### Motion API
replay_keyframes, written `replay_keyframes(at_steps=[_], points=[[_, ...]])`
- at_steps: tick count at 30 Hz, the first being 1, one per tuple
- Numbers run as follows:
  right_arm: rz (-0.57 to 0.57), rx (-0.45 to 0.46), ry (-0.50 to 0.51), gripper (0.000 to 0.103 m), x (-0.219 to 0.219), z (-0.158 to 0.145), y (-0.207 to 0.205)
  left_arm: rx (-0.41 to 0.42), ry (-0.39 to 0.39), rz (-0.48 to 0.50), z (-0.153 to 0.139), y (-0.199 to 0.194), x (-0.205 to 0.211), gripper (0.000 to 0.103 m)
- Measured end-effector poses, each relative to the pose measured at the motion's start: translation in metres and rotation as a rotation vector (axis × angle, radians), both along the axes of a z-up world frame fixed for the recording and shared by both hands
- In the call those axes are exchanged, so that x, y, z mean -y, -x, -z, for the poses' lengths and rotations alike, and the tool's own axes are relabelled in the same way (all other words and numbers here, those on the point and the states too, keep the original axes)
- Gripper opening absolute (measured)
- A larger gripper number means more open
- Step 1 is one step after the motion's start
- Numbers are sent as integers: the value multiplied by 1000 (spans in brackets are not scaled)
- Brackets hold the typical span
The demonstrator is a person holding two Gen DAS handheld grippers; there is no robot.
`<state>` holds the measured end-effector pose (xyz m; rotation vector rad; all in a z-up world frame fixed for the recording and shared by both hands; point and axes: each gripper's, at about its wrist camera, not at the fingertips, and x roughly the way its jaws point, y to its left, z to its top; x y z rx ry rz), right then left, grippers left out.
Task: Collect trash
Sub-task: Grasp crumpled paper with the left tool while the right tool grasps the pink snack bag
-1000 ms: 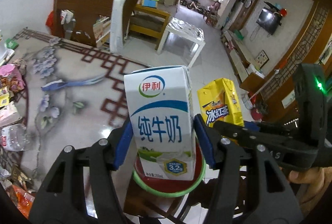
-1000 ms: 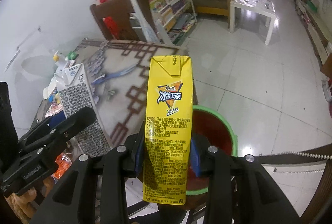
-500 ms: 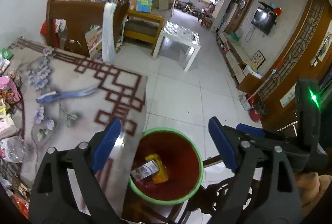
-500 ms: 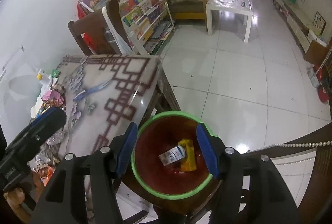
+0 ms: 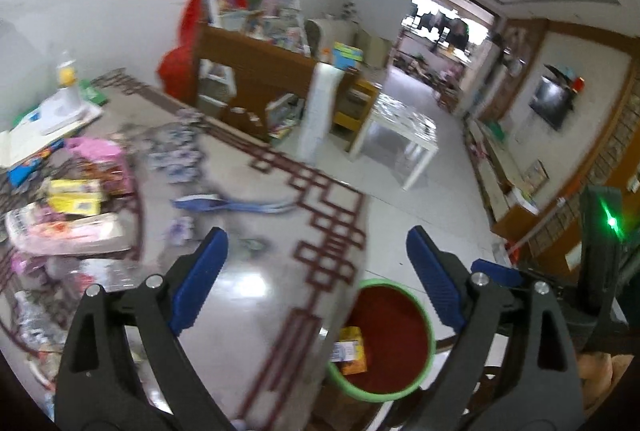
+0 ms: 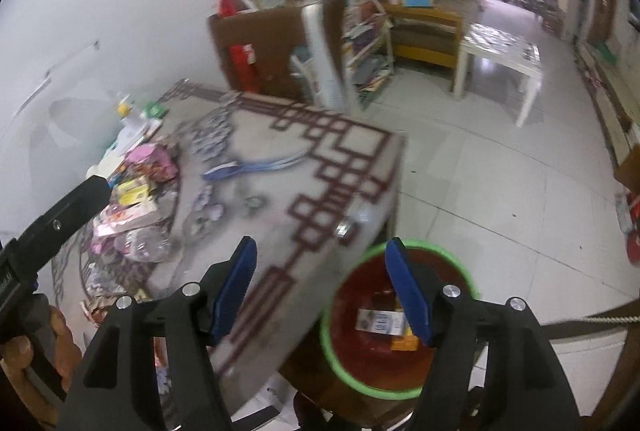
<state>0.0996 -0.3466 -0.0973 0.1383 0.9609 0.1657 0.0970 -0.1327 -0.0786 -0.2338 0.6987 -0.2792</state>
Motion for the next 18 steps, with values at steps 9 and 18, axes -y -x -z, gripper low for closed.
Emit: replay_keyframes(at_steps=[9,18], points=[[-183,-21,51,66,-95,21,-14,-88,-54,-327,30,29,-143,89],[-335,-85,28,66,-173,48,-40,-332,0,-560,93,35,-264,89]])
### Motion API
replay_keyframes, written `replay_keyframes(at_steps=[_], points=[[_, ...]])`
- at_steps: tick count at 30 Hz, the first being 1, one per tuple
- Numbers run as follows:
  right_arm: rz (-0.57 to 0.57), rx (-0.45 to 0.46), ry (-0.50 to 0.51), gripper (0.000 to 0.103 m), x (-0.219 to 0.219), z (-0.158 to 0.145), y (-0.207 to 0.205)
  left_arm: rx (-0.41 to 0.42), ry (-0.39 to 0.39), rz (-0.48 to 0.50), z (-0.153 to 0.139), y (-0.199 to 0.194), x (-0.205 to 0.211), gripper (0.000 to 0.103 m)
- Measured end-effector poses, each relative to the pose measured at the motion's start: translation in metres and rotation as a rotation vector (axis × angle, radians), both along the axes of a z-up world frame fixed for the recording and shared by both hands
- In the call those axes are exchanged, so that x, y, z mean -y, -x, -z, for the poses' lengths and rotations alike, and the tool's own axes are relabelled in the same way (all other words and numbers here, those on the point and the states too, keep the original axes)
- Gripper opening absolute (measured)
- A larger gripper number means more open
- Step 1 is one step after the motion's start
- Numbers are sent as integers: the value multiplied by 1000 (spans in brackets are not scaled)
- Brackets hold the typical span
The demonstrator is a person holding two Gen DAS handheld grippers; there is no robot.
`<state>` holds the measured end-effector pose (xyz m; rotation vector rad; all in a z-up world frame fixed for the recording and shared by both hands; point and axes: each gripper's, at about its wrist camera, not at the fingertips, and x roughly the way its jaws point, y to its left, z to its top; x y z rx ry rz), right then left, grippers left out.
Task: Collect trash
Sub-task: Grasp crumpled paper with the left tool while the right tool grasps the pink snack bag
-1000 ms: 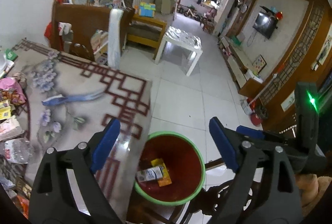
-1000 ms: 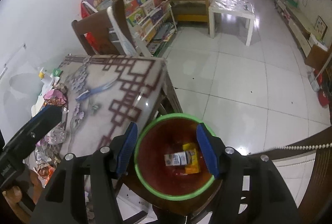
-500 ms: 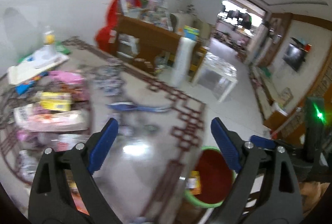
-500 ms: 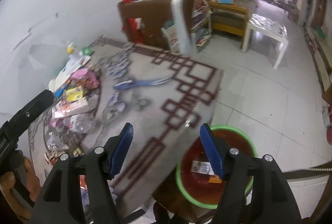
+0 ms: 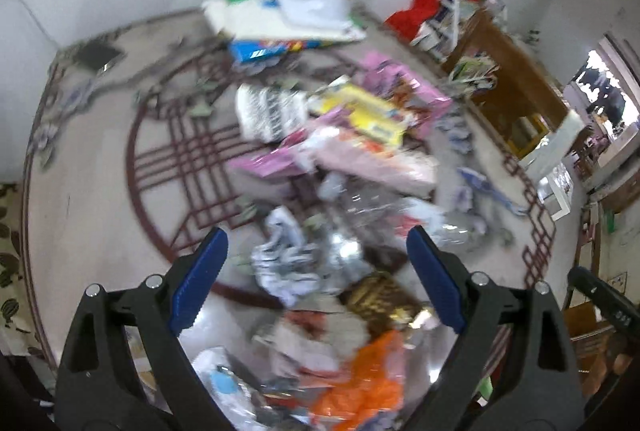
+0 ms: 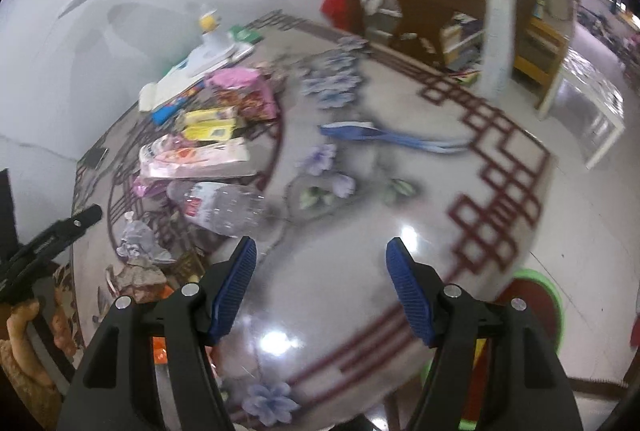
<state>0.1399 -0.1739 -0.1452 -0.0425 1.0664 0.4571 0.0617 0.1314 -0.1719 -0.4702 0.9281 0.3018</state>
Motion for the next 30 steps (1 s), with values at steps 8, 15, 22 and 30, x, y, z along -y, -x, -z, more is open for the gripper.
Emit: replay_keyframes(at_steps=[8,15,22,30], points=[[-101,0,-11,66,-52,4,-30,-147,68,40,60,-7,-8,76],[-160,-5,-4,66,-92,12,-79,-190,103,2,83,-11,-18,42],[-260,36,-18,72,-139,18,-141,-115,41,-23,65,-8,-31,40],[-338,-4,-9,74,-187,51,-214,-110,25,-64,69,-13,-45,45]])
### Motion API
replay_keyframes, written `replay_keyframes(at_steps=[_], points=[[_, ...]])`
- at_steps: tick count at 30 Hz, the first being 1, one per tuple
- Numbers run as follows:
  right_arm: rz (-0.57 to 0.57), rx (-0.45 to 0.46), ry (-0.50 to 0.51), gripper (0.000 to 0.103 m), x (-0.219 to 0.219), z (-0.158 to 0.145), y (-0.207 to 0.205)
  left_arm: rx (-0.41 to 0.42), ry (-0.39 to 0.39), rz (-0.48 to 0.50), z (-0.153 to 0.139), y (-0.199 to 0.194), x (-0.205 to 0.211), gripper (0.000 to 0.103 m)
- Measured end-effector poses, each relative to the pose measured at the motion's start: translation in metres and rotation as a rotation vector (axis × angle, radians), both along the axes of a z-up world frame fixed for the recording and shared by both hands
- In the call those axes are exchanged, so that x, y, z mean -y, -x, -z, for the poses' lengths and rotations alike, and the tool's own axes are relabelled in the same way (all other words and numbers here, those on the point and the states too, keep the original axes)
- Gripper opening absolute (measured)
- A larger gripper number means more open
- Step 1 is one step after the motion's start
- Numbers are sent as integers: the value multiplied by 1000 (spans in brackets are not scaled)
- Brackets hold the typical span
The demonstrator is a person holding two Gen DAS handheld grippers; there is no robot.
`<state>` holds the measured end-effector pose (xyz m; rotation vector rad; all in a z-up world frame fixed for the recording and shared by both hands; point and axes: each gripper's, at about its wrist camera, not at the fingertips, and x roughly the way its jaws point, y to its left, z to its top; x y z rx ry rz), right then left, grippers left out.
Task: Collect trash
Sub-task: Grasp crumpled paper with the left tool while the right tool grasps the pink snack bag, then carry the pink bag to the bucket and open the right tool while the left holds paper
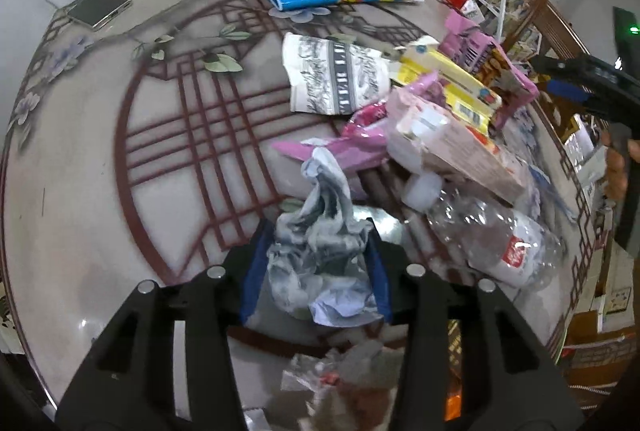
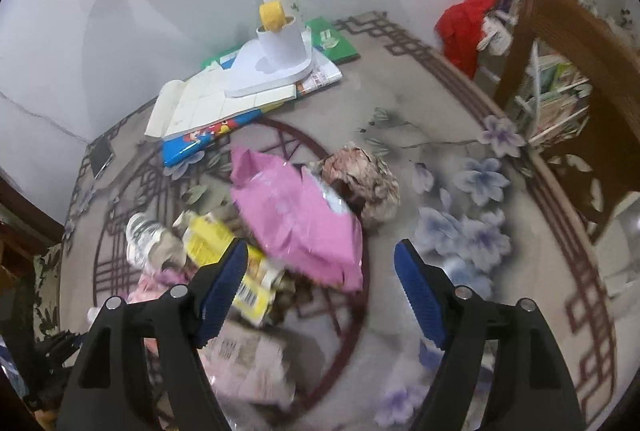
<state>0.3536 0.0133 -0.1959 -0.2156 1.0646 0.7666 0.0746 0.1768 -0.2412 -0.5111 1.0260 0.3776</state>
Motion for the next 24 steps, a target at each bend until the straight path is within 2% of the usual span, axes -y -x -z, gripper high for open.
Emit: replay_keyframes(at_steps=[8,10,11,12,14,17,21,24], points=[[-105,-68,4,77,-28,28,-16,11,46,-27,10,-1,-7,53],[-107,-69,12,65,-30,34,-15,17,49,-26,10,-1,-7,52],[-104,-66,10,60,-30,34,-15,19,48,-26,10,-1,-7,50],[-98,-66,4,50,-29,34,-14,24,48,-26,9,-1,-7,44],[-78,-69,-15,48,-26,32,-13,35,46,-25,6,-1,-7,42],[-43,-5,-53,46,-18,14,-5,55,-3,-29,-3,1,-5,40],[-30,113,-94,46,-5,-27,17,101,-58,-36,-22,7,-2,40],[3,145,-137,46,10,-53,33,115,-109,-42,-35,9,2,40]])
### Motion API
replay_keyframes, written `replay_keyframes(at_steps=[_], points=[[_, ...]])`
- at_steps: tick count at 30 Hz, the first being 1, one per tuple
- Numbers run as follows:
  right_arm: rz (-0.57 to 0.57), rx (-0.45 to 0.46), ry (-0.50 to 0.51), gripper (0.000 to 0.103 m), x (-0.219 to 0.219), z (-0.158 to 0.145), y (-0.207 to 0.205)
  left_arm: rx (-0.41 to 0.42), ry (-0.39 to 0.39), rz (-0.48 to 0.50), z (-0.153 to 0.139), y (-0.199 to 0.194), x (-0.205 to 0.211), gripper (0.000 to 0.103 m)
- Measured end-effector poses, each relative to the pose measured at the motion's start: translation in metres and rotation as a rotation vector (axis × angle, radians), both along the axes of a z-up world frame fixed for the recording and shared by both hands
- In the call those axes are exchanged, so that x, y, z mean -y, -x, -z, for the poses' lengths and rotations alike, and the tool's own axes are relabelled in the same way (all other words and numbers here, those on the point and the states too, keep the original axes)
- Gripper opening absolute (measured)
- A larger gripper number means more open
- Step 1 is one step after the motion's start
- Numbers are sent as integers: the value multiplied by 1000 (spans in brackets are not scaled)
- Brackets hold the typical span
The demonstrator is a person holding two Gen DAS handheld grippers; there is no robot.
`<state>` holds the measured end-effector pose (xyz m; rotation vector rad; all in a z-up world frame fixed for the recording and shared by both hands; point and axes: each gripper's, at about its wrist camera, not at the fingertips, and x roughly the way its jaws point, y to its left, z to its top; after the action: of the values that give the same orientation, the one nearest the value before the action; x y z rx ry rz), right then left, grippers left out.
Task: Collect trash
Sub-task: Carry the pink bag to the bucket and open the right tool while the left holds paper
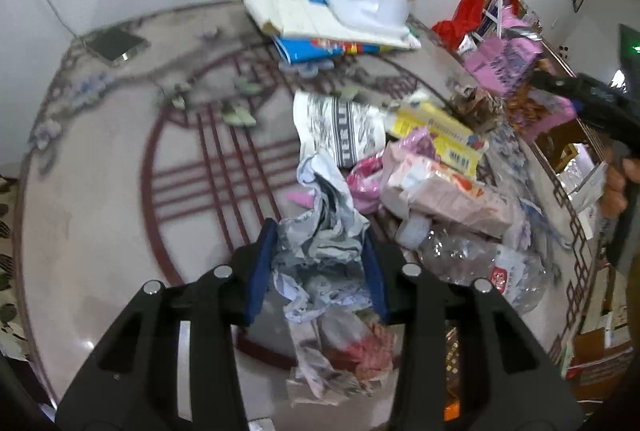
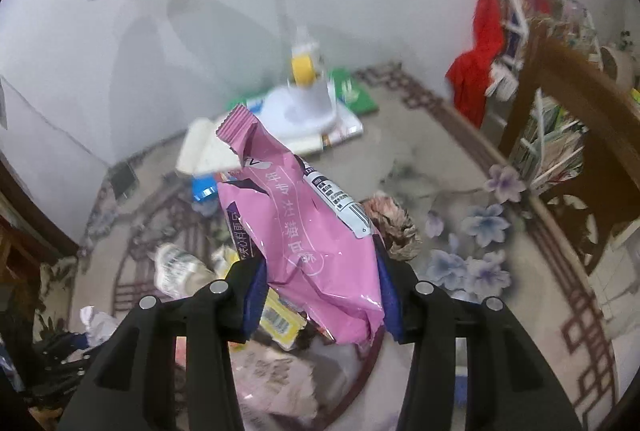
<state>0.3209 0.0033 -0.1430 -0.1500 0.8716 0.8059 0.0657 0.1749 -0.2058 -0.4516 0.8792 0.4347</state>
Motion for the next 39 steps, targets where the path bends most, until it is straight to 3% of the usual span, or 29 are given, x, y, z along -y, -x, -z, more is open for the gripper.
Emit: replay_keyframes(at_steps=[6,14,20,31,39], points=[[99,-33,-57,46,43,-35,40,43,-53,4,-23,8,10,40],[185,-77,-51,46,87,-39,109,149,-76,84,-59,20,31,40],[255,-88,-73,47,123,-43,154,185,-76,166,-76,22,58,40],[434,-21,-97,47,202,-74,217,268,-64,348,-110,26,128,40],[511,-34,-90,47,241,-68,245,276,-28,415,-124,29,168,40]])
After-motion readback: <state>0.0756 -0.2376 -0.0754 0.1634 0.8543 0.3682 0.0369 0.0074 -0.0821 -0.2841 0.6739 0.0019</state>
